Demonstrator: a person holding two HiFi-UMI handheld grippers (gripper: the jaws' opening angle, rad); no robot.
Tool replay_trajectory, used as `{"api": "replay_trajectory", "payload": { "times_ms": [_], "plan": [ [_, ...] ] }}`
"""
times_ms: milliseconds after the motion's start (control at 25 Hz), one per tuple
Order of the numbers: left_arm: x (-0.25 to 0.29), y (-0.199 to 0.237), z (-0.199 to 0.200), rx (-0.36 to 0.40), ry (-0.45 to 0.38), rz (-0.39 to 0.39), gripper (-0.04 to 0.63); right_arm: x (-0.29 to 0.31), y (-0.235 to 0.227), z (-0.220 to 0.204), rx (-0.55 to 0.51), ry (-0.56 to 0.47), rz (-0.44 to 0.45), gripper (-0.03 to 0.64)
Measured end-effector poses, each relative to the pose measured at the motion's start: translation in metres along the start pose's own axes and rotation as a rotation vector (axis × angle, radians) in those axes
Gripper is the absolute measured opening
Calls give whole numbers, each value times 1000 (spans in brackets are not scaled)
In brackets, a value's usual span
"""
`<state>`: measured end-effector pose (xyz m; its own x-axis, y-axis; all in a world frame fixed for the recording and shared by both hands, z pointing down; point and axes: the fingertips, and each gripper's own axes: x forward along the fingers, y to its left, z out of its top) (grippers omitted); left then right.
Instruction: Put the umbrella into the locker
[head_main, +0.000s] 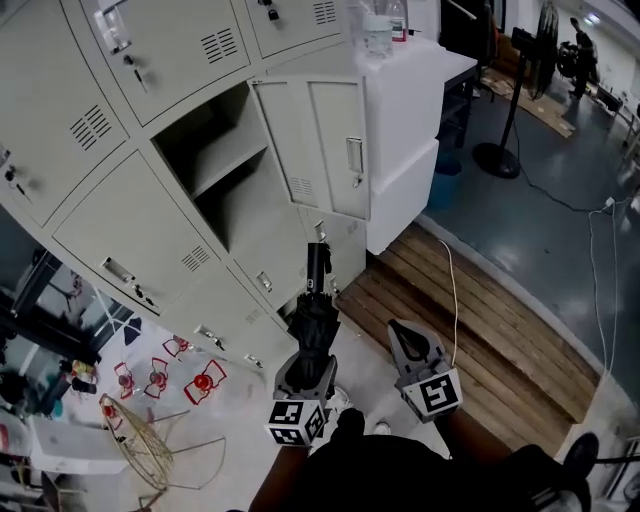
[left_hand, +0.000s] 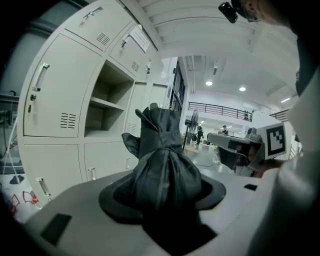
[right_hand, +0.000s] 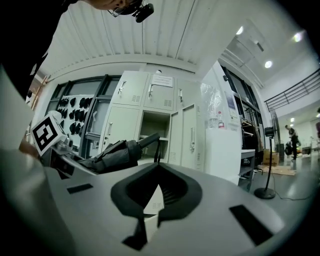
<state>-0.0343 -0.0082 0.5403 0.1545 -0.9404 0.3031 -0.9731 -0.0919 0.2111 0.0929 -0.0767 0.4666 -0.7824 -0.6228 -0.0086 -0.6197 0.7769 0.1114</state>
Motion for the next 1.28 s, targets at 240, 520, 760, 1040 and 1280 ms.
{"api": "replay_trajectory", "payload": {
  "times_ms": [240,520,760,1040,1280],
  "plan": [
    [29,45,11,-22,-11,40,252,61,-7,2,-5,-5,45,0],
    [58,91,31,-45,-27,72,252,126,-5,7,-27,-12,104,-1],
    [72,125,31,-73,-6,87,252,178,9,12,-35,-10,140,0],
    [83,150,34,-97,7,84,252,223,21,17,-43,-17,171,-1],
    [95,167,42,-107,19,96,253,244,22,13,-38,-11,187,-1]
  ]
}}
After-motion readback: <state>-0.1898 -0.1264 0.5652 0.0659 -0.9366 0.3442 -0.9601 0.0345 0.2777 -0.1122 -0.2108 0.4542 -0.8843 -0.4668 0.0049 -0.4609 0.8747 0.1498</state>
